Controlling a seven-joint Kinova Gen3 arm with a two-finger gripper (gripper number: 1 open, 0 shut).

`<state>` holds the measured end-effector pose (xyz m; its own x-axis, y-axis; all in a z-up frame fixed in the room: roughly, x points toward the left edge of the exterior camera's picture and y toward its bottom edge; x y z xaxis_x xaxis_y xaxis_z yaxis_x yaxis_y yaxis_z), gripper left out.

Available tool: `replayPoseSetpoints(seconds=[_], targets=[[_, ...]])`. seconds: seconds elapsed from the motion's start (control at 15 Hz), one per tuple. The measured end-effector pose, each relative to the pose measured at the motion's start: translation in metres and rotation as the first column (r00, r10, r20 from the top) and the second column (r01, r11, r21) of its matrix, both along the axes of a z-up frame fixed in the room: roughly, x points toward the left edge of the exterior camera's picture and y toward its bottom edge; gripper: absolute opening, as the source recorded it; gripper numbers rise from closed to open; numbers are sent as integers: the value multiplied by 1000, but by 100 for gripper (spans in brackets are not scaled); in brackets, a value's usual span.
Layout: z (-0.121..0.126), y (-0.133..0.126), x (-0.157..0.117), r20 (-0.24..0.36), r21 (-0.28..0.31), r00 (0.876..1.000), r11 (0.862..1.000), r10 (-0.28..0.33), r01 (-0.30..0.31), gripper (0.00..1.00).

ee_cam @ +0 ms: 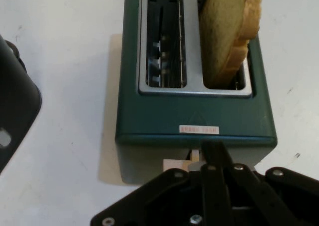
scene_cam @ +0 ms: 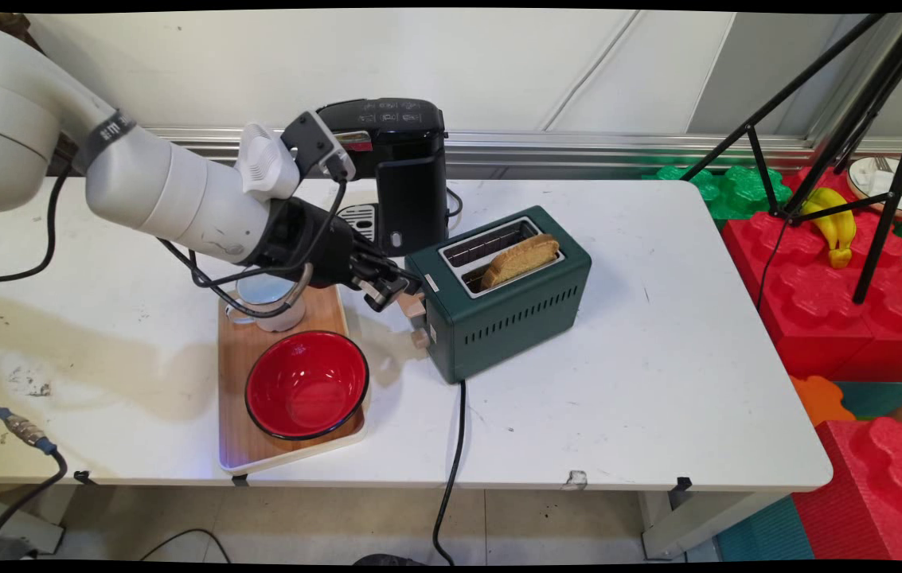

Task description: Press the toaster switch

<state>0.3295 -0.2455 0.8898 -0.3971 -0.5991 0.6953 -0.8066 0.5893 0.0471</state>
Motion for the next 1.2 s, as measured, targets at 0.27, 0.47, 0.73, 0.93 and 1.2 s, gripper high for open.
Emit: replayPoseSetpoints(seconds=[0.27,0.47,0.73,0.93,1.2], targets=[[-8,-3,0,3,11,1000,1000,9,-9,0],[-13,-4,-1,2,19,1000,1000,12,-13,0],[-19,-6,-2,0,31,1000,999,17,-17,0],[-25,-7,-2,1,41,1000,999,20,-20,0],[-35,-6,-1,4,59,1000,998,20,-21,0]])
